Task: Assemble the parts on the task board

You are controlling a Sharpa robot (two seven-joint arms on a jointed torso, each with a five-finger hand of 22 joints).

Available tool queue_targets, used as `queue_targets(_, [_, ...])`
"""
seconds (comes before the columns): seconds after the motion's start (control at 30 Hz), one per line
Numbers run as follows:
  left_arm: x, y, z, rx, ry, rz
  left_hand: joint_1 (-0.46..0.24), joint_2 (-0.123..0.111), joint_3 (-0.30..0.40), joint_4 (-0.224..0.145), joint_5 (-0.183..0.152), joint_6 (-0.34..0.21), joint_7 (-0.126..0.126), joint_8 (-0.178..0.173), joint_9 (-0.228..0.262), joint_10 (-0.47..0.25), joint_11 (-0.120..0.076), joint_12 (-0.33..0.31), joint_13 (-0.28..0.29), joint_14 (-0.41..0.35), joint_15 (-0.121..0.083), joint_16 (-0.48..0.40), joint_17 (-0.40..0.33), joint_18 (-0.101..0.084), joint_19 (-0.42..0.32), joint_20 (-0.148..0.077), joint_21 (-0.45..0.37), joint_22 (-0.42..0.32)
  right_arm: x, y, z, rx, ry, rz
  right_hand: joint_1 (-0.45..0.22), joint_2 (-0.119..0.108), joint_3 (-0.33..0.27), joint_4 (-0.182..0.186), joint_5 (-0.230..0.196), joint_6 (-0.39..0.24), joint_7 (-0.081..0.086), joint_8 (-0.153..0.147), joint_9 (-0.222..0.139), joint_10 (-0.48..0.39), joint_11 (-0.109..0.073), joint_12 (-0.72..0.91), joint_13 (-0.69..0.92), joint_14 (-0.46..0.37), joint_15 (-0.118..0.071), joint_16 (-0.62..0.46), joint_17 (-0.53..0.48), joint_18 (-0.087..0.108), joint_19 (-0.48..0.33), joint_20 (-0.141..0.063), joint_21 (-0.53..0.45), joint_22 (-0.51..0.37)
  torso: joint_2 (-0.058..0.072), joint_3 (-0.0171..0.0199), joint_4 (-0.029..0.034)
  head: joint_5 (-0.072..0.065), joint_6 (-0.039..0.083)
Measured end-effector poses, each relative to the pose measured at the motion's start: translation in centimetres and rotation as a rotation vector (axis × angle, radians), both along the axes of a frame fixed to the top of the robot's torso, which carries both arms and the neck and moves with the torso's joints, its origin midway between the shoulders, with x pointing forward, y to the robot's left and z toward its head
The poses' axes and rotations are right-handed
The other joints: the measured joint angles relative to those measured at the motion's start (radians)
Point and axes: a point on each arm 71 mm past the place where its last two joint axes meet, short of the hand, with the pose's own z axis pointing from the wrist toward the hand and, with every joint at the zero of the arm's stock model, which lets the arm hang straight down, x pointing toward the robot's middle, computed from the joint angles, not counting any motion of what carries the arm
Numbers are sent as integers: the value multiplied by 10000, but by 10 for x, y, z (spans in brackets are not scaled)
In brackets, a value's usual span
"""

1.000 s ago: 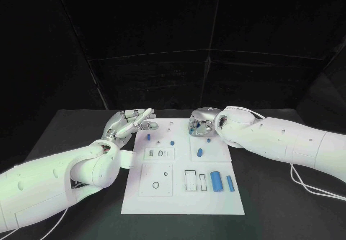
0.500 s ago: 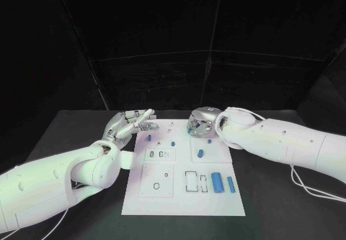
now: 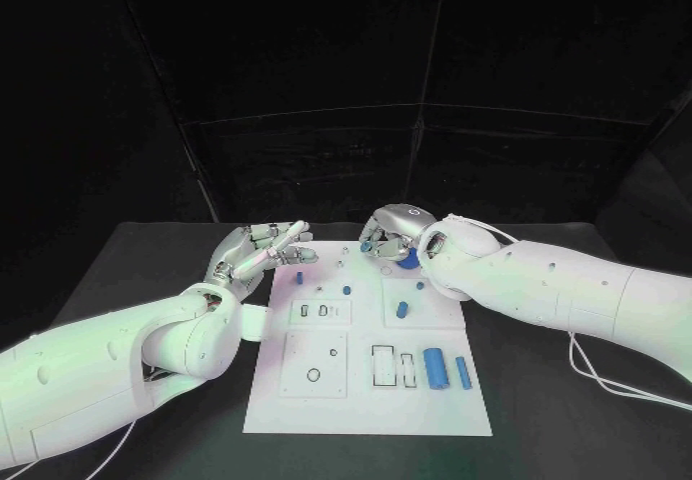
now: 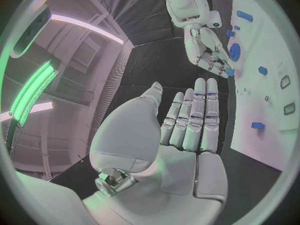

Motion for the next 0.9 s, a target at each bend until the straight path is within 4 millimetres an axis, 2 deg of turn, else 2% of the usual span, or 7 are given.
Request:
queue_targets(0.37, [2, -2, 3, -11, -60, -36, 0, 0, 0, 0, 0, 0, 0, 0, 1, 0, 0, 0, 1, 0, 0, 0, -1, -1, 0, 0, 0, -1, 9, 18, -1, 86, -22, -127, -56, -56, 83, 32, 0, -6, -4, -6, -9, 0, 0, 0, -11, 0, 1, 40, -2, 2, 0, 0, 36, 28, 40, 0, 29, 32, 27])
queue_targets(0.9, [4, -5, 8, -30, -158, -97, 0, 0, 0, 0, 0, 0, 0, 0, 2, 0, 0, 0, 2, 0, 0, 1, -3, 0, 0, 0, 0, -2, 13, 30, -4, -121, 332, -195, -95, -95, 112, 61, 0, -13, -8, -8, -19, -1, 0, 0, -20, 0, 1, 39, -3, 4, -1, 0, 40, 63, 96, -28, 72, 26, -41])
